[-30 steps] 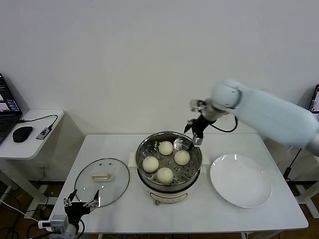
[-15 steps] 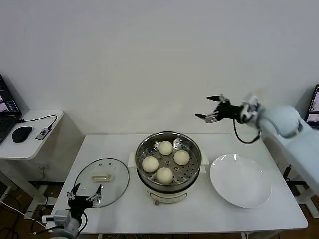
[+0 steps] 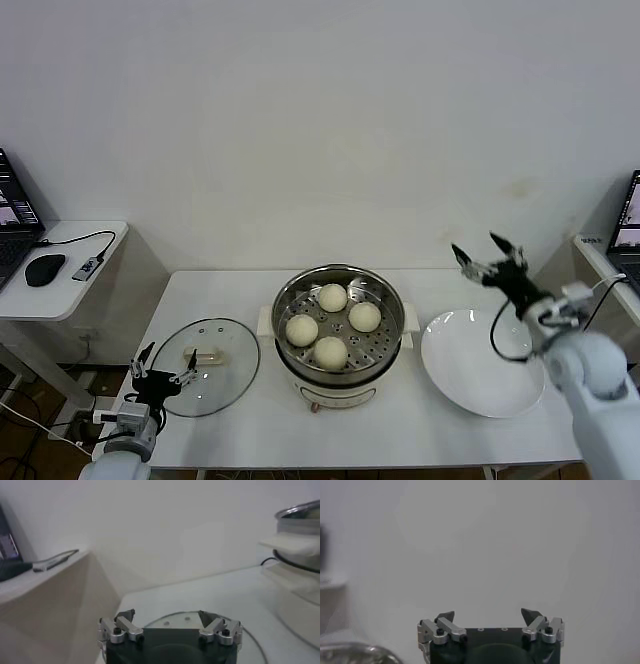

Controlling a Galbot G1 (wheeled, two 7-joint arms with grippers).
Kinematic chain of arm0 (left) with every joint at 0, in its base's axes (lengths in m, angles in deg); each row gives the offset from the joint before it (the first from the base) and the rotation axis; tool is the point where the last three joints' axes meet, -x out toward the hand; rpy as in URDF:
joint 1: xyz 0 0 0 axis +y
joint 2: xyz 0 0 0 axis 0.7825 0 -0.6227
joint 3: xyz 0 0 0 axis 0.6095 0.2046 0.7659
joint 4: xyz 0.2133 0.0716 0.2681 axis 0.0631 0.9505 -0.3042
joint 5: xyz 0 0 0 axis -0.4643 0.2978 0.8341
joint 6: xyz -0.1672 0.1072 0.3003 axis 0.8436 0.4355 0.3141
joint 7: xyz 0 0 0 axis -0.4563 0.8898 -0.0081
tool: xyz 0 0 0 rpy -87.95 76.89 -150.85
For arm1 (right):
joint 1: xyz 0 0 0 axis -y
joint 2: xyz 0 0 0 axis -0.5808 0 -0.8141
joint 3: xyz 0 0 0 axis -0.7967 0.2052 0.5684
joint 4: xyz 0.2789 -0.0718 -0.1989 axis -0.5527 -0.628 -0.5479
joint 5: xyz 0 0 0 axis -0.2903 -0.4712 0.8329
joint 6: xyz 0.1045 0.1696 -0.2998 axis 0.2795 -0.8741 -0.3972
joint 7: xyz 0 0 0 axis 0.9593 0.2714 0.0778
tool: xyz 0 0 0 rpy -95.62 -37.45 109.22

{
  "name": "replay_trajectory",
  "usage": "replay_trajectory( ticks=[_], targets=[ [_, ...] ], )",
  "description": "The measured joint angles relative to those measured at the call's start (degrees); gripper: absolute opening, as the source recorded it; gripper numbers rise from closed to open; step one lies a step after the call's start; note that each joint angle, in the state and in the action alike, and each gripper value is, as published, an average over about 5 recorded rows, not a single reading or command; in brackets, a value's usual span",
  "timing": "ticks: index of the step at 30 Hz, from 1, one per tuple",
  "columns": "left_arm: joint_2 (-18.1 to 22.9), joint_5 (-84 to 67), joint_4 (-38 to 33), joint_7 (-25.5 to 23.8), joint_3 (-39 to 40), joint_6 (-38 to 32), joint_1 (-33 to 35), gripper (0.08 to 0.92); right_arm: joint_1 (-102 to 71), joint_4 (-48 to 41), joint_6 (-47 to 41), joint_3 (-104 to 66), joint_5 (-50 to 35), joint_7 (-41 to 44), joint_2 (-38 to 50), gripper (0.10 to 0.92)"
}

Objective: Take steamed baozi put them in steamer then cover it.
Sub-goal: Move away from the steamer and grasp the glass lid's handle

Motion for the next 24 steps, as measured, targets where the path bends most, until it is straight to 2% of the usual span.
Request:
replay_trajectory(
  ticks=[7, 19, 24],
  targets=[
    [-1.61, 13.52, 3.07, 2.54, 0.5, -5.4, -1.36, 0.823, -8.07, 1.28, 2.7, -5.94, 0.44, -0.66, -6.31, 0.823],
    [-6.58, 41.8, 9.86, 14.89, 4.75, -9.61, -2.68, 0.823, -14.1, 3.1, 4.88, -10.14, 1.58, -0.69, -10.78, 0.823],
    [-7.94, 48.53, 11.76, 15.48, 5.83, -10.12, -3.44, 0.823, -15.09, 3.44, 5.27, -11.0, 1.91, -0.69, -11.9, 0.823]
  ],
)
